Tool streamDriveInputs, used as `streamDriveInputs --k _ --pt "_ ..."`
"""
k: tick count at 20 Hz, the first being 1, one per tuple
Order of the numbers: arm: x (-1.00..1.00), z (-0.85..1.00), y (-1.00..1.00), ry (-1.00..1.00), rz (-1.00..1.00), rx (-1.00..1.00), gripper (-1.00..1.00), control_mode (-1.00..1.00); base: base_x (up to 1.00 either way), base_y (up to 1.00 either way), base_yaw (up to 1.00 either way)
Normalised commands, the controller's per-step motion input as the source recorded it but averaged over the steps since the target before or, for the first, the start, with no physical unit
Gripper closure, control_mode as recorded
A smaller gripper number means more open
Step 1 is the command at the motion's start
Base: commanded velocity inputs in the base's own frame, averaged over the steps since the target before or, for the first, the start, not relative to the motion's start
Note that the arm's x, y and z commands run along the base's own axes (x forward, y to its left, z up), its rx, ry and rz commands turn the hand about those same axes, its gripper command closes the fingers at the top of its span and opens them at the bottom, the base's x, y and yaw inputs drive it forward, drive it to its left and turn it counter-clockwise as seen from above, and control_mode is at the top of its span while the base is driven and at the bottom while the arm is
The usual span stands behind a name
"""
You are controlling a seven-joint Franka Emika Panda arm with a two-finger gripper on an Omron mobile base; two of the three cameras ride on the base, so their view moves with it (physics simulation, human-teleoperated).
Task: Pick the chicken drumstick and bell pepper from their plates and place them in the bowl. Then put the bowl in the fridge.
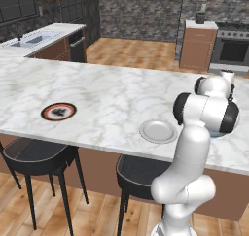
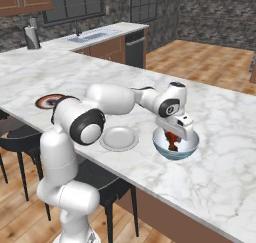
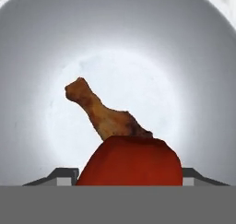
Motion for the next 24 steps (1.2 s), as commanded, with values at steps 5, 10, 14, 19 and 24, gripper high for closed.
streamDriveInputs --k 5,10,14,19,24 --pt "0.19 -0.25 -0.13 0.09 -0.08 -0.01 1.0 -1.0 0.0 0.0 0.0" --pt "0.21 -0.22 -0.17 0.12 -0.03 0.0 -1.0 -1.0 0.0 0.0 0.0" --pt "0.14 -0.19 -0.24 0.1 0.0 0.0 -1.0 -1.0 0.0 0.0 0.0" --pt "0.1 -0.01 -0.15 0.01 0.0 0.0 -1.0 -1.0 0.0 0.0 0.0" --pt "0.01 0.12 -0.07 0.0 0.0 0.03 -1.0 -1.0 0.0 0.0 0.0"
